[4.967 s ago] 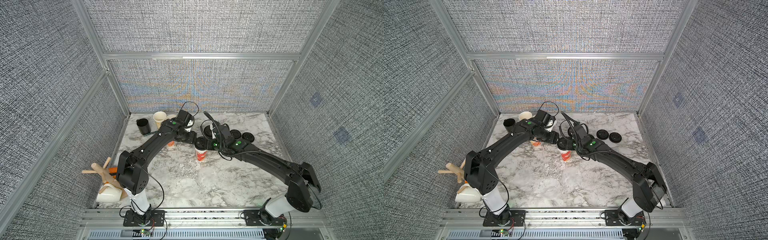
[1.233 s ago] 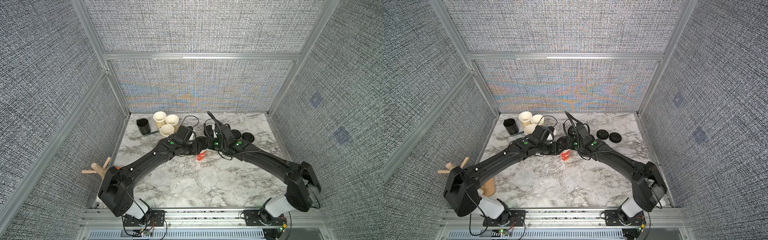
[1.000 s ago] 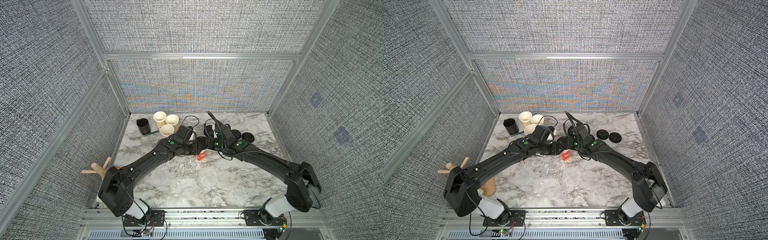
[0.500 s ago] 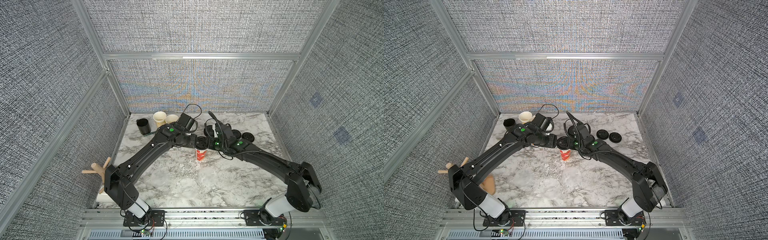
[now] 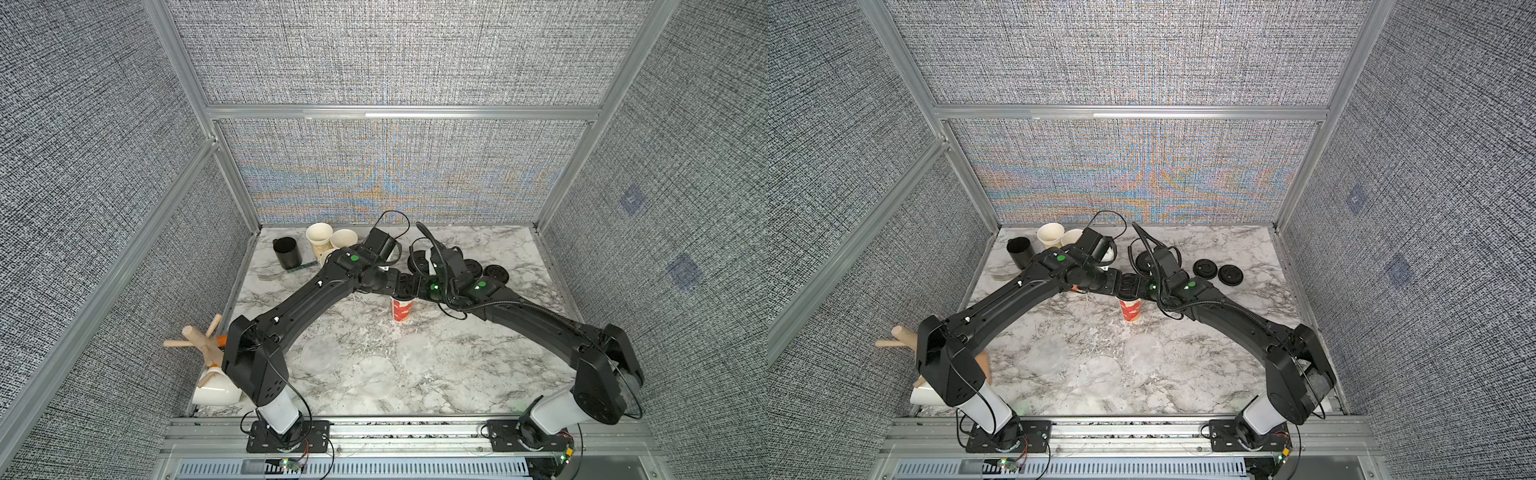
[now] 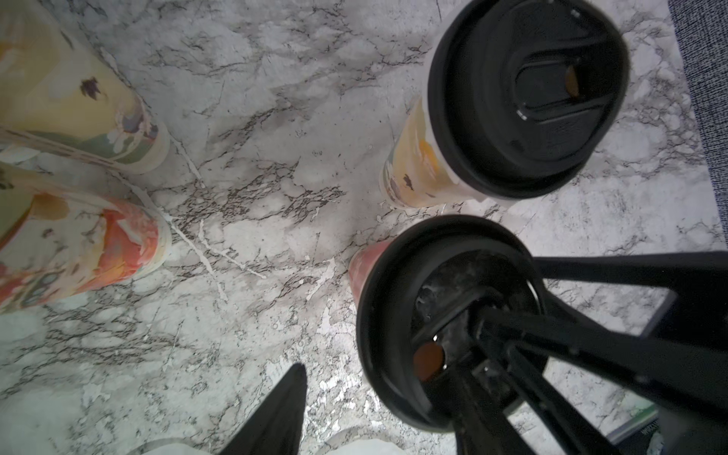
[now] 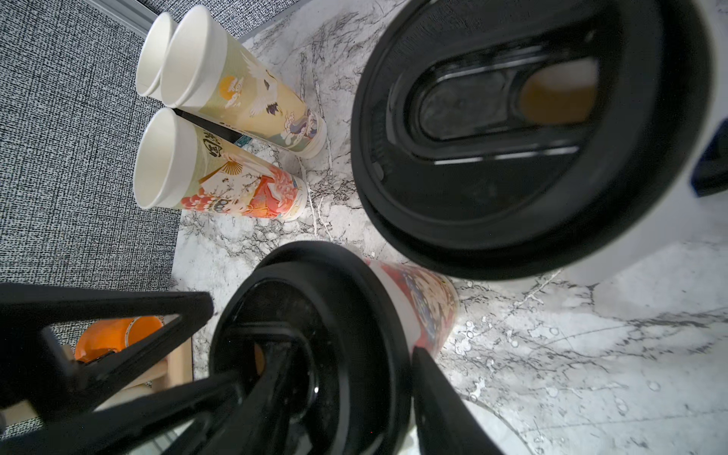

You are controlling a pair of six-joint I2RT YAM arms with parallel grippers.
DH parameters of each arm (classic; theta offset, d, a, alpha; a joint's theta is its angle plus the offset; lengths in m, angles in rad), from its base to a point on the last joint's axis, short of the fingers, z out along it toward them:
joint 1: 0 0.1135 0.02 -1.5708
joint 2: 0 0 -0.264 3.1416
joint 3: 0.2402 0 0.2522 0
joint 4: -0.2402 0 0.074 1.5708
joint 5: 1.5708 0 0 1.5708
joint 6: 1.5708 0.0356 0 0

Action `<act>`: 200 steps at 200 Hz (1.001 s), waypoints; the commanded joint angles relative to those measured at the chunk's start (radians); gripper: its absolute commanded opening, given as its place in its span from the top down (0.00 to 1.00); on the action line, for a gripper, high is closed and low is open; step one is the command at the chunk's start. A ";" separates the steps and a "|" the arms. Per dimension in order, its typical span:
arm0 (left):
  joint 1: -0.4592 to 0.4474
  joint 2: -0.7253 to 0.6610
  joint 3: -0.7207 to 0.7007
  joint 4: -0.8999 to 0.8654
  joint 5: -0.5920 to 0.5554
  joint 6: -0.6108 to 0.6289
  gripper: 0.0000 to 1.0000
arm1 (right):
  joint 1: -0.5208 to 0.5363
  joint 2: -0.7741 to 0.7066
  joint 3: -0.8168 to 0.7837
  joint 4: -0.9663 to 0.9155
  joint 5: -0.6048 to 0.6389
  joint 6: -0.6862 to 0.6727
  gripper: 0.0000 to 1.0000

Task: Put the leak-proof paper on the milk tea cups
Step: Secure the cup lid on the cup.

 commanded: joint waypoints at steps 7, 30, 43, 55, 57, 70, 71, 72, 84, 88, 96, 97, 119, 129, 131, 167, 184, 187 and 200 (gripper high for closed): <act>0.003 0.020 -0.007 -0.005 -0.030 0.000 0.41 | 0.001 0.004 -0.017 -0.171 0.007 0.004 0.51; 0.005 0.039 0.000 -0.049 -0.081 -0.008 0.41 | 0.003 -0.008 -0.033 -0.158 0.001 0.015 0.52; 0.006 0.044 -0.004 -0.060 -0.098 -0.001 0.41 | 0.003 -0.014 -0.043 -0.150 -0.005 0.021 0.53; 0.012 0.047 -0.010 -0.057 -0.098 0.006 0.41 | 0.005 -0.021 -0.053 -0.142 -0.010 0.029 0.53; 0.011 0.049 -0.010 -0.056 -0.099 0.007 0.41 | 0.004 -0.021 -0.054 -0.140 -0.011 0.031 0.53; 0.018 0.058 -0.009 -0.054 -0.099 0.014 0.41 | 0.006 -0.028 -0.061 -0.133 -0.017 0.036 0.54; 0.018 0.059 -0.009 -0.054 -0.099 0.014 0.41 | 0.006 -0.028 -0.061 -0.132 -0.018 0.036 0.54; 0.019 0.059 -0.009 -0.054 -0.100 0.016 0.41 | 0.007 -0.028 -0.061 -0.132 -0.018 0.036 0.54; 0.024 0.071 -0.003 -0.056 -0.099 0.024 0.41 | 0.009 -0.034 -0.063 -0.130 -0.022 0.040 0.53; 0.026 0.075 0.000 -0.057 -0.098 0.027 0.41 | 0.011 -0.035 -0.063 -0.129 -0.023 0.040 0.53; 0.027 0.081 0.004 -0.060 -0.101 0.035 0.41 | 0.012 -0.041 -0.063 -0.128 -0.027 0.042 0.53; 0.028 0.082 0.005 -0.060 -0.101 0.036 0.41 | 0.012 -0.042 -0.063 -0.127 -0.027 0.042 0.53; 0.034 0.093 0.014 -0.068 -0.109 0.055 0.41 | 0.018 -0.056 -0.063 -0.127 -0.041 0.042 0.54; 0.035 0.095 0.016 -0.070 -0.113 0.063 0.41 | 0.022 -0.064 -0.063 -0.127 -0.050 0.041 0.54; 0.035 0.095 0.016 -0.069 -0.112 0.063 0.41 | 0.021 -0.065 -0.063 -0.127 -0.050 0.041 0.54; 0.036 0.095 0.022 -0.068 -0.095 0.090 0.41 | 0.027 -0.099 -0.077 -0.139 -0.041 0.041 0.53; 0.035 0.092 0.022 -0.066 -0.088 0.095 0.41 | 0.017 -0.111 -0.075 -0.147 -0.028 0.034 0.50; 0.034 0.093 0.022 -0.066 -0.087 0.096 0.41 | 0.014 -0.113 -0.074 -0.148 -0.026 0.032 0.50; 0.035 0.088 0.025 -0.068 -0.082 0.102 0.41 | 0.001 -0.115 -0.065 -0.155 -0.017 0.021 0.48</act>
